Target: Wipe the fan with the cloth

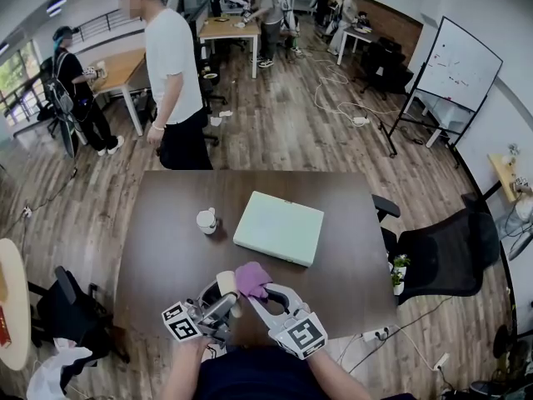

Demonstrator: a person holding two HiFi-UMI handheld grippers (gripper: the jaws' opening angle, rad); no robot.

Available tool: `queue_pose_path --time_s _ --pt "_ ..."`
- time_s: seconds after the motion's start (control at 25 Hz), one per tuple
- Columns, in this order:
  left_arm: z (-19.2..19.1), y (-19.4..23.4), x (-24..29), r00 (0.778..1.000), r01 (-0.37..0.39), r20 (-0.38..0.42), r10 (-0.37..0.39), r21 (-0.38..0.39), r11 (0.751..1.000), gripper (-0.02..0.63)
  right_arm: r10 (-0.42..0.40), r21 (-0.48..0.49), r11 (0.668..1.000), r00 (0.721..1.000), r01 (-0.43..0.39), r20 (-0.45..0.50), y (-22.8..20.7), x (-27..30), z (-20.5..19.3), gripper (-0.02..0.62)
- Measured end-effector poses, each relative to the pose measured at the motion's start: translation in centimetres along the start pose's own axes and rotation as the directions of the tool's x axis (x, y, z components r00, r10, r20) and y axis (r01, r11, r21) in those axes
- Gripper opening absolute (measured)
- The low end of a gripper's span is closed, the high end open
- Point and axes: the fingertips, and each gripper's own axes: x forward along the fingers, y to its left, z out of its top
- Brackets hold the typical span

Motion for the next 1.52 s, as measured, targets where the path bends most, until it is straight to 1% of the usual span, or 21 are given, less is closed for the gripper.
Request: queue_pose_path --time_s 0.24,0.64,0.76,0.88,1.08,1.24,1.52 --pt "0.9 0.3 0.1 1.000 -0.017 0.016 0.017 0.007 1.000 0.368 0.037 0.002 0.999 0.999 -0.037 -0.010 0.6 0.2 -0.1 0.084" --pt "2.4 1.3 0.0 0.996 -0.056 0.070 0.057 -0.024 0.998 0.368 0.087 0.012 0.996 0.996 -0.087 -0.020 1.7 0.5 -0.7 0.086" --pt "2.8 1.6 -0.1 0.994 -0.065 0.088 0.068 -0.032 0.997 0.367 0.123 -0.011 0.992 0.992 -0.124 -0.037 2.0 0.5 -1.1 0.085" --pt "3.0 1.9 -0.2 0.992 -0.075 0.097 0.078 -0.033 0.997 0.367 0.143 -0.001 0.990 0.989 -0.143 -0.046 2.5 0.5 -1.7 0.084" --pt "3.1 2.2 -0.3 0.990 -0.090 0.108 0.092 -0.028 0.996 0.367 0.193 -0.006 0.981 0.979 -0.194 -0.070 4.2 0.9 -2.9 0.084" --pt "3.2 2.4 -0.3 0.988 -0.104 0.110 0.106 -0.024 0.994 0.367 0.221 0.016 0.975 0.973 -0.221 -0.068 4.4 0.8 -2.9 0.084" --pt "3.4 2.5 -0.2 0.986 -0.119 0.115 0.120 -0.015 0.993 0.368 0.292 0.006 0.956 0.949 -0.293 -0.120 5.4 0.5 -4.1 0.086"
